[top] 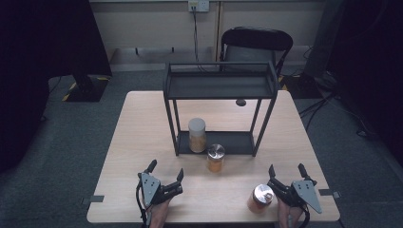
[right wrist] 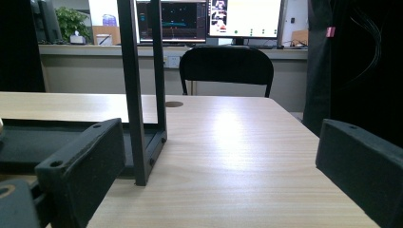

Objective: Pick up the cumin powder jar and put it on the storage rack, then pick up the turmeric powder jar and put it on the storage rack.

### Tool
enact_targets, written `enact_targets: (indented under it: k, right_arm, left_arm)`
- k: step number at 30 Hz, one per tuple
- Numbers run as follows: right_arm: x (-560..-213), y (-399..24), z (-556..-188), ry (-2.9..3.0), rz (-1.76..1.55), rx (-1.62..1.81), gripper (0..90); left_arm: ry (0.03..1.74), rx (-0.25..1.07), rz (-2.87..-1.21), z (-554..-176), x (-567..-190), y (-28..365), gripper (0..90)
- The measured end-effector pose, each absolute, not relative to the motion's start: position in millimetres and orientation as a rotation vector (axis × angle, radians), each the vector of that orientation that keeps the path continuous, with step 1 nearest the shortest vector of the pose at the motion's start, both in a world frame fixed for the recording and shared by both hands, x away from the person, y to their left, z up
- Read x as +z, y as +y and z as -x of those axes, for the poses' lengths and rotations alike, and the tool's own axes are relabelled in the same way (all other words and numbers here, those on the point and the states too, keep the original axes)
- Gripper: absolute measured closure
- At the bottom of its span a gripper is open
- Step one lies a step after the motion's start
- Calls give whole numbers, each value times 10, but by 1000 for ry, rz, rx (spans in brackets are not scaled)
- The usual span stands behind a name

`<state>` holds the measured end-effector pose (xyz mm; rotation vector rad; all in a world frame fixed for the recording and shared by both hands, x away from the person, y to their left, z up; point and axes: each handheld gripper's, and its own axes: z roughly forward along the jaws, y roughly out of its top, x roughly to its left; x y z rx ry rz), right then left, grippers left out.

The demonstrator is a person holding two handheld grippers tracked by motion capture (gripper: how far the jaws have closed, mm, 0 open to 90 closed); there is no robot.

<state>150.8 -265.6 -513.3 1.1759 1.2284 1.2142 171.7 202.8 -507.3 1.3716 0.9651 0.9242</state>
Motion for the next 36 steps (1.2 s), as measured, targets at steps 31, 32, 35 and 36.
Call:
enact_targets:
  k: [31, 32, 35, 36]
  right_arm:
    - [-4990, -2672, -1553, 1199, -1166, 1245, 11]
    - [-4978, -2670, -1550, 1188, -1156, 1249, 11]
    - [-4914, -2682, -1548, 1180, -1143, 1253, 11]
    - [-4895, -2684, -1547, 1174, -1140, 1253, 11]
  left_arm:
    - [961, 964, -1355, -1679, -5117, 1971, 3]
    - [962, 964, -1355, -1679, -5116, 1969, 3]
    - [961, 964, -1353, -1677, -5119, 1971, 3]
    - [962, 964, -1352, -1677, -5119, 1969, 3]
